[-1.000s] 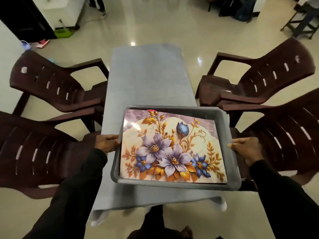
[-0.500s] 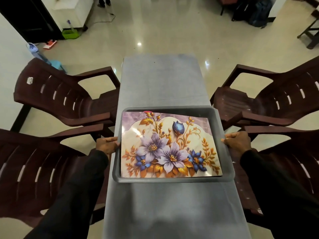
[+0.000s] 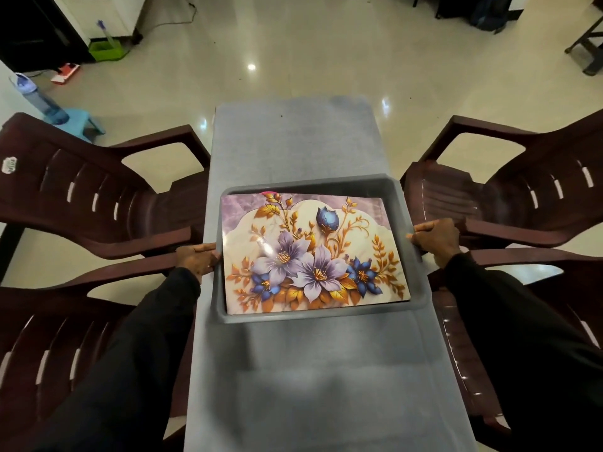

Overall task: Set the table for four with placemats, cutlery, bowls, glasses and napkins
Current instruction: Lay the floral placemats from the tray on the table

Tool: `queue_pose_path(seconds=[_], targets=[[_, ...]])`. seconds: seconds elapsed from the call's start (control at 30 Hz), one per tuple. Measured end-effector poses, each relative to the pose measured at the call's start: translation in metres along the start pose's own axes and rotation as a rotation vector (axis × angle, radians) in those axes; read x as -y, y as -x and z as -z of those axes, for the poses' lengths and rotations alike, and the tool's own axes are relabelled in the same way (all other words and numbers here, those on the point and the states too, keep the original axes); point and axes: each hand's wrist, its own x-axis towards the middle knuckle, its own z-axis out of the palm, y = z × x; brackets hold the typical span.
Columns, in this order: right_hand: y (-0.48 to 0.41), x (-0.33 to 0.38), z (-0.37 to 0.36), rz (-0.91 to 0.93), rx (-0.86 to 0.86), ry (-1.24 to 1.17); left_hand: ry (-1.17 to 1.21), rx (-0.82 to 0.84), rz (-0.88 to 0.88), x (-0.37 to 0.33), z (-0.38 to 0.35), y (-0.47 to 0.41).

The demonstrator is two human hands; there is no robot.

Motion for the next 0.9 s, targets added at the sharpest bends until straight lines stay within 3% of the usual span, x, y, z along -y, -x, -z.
queue_pose_path(seconds=[0.67,0.9], targets=[[-0.051,0.005,-0.050,0.015,0.082,-0.089,0.073,-0.021,0.005,-0.010,-0.010,-0.056],[-0.043,0.012,-0.047,0.076,0.099,0.020,0.069,-0.049,-0.039,-0.001,-0.010,-0.059]])
